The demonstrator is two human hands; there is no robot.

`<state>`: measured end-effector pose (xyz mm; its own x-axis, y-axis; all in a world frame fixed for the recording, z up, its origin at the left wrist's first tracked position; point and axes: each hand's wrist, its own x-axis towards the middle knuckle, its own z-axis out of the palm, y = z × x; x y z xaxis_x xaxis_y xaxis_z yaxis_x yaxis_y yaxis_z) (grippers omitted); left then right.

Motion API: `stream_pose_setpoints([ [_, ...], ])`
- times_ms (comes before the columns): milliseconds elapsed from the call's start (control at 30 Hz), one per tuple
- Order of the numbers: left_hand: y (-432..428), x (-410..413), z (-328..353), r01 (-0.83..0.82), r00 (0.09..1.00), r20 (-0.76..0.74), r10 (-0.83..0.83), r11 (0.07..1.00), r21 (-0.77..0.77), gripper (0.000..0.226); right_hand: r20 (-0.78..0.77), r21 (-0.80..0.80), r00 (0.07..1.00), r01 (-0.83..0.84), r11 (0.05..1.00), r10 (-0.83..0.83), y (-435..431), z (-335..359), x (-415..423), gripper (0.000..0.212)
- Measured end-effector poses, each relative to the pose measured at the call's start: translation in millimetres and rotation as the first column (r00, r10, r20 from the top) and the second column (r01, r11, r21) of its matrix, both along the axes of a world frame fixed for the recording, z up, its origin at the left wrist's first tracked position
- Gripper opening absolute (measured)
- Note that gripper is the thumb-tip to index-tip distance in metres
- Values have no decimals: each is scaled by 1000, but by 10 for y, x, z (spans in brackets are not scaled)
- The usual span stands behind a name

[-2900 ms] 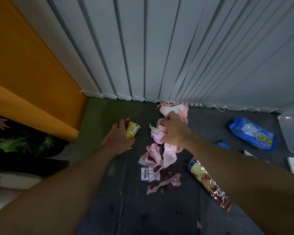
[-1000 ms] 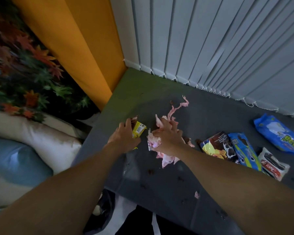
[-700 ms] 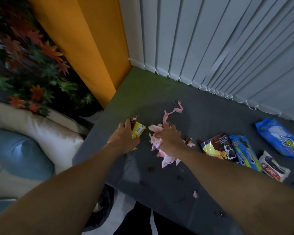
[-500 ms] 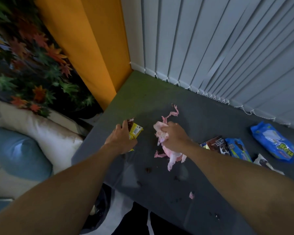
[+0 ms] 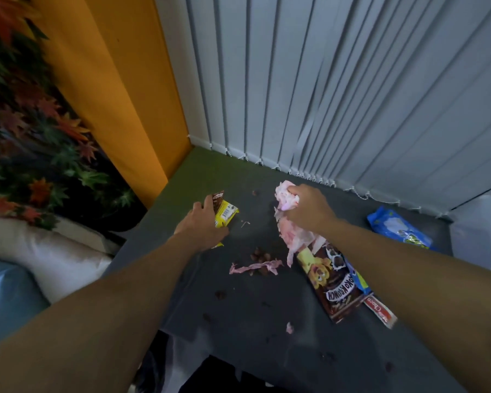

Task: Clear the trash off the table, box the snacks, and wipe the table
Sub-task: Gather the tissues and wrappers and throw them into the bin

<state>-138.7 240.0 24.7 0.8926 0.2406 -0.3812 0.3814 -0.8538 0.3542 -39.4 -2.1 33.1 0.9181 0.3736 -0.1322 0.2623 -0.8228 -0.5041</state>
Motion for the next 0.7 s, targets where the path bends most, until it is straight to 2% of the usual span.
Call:
stream_pose_setpoints([
  [100, -107, 28, 36, 22, 1000, 10, -22, 1000, 6, 96, 27, 28, 999, 28, 999, -29, -112, 58, -9, 18],
  [233, -169, 21, 38, 45, 999, 10, -45, 999, 7, 97, 18, 6, 999, -31, 999, 31, -156, 34, -72, 16],
  [333, -175, -2, 30, 40, 999, 7, -40, 999, 12, 97, 0, 13, 998, -61, 998, 61, -134, -37, -125, 32],
  [533, -111, -36, -7, 12, 1000, 2, -12, 1000, 10, 96, -20, 54, 997, -72, 996, 73, -19, -220, -182, 20],
  [600, -82, -65, -39, 5, 1000, -12, -5, 1000, 6, 95, -47, 43, 998, -48, 998, 50, 26, -316, -199, 24],
  [700, -32, -120, -109, -33, 999, -39, 33, 999, 3, 97, -70, -28, 997, -31, 999, 29, 77, -470, -248, 47],
])
